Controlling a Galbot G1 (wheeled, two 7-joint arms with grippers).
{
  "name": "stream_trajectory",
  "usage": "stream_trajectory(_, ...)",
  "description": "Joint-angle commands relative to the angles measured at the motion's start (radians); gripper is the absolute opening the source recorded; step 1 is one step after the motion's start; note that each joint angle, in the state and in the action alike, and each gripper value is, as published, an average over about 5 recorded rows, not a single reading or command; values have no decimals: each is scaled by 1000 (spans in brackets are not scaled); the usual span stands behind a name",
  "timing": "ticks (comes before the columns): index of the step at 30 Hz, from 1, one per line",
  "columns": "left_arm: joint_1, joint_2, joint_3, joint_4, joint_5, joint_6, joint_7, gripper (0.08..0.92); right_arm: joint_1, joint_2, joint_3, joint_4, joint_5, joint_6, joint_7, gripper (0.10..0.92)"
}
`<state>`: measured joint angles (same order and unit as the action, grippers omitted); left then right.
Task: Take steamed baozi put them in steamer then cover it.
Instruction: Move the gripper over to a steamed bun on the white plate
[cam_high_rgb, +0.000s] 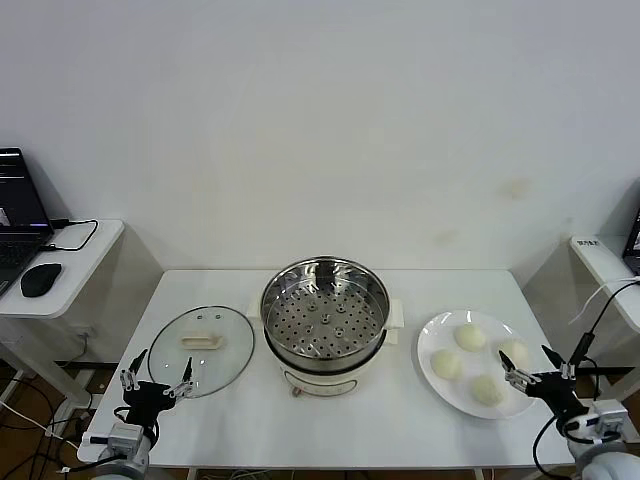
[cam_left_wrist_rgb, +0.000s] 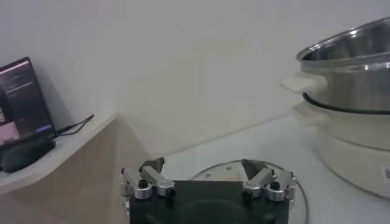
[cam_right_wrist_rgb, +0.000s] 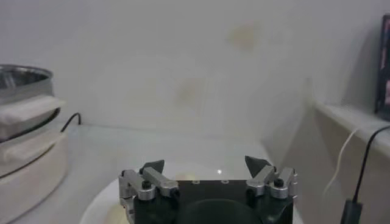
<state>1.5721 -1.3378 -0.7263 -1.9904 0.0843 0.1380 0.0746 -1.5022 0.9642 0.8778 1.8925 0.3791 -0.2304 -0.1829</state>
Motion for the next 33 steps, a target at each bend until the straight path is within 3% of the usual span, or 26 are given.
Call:
stream_trajectory(1, 4, 4, 2, -4, 17, 2, -1, 823, 131, -206, -16, -27, -128, -68, -69, 823)
stream_trajectory(9, 22, -21, 12, -31, 66, -2, 1, 823, 483, -430, -247, -217, -426, -56, -564, 823)
stream_trajectory(15, 37, -30, 7, -51, 70, -4, 3, 823, 879, -489, -605, -384, -615, -28, -902, 823)
stream_trajectory(19, 44, -32, -2, -67, 71, -3, 5, 823, 1138, -495, -905, -481, -646, 45, -1047, 823)
stream_trajectory(26, 54, -39, -17, -90, 69, -3, -5, 823, 1443, -390, -1308, -655, -712, 188, -1090, 823)
stream_trajectory(33, 61, -43, -21, -92, 78, -3, -1, 823, 1453, -220, -1332, -821, -846, 258, -1078, 823)
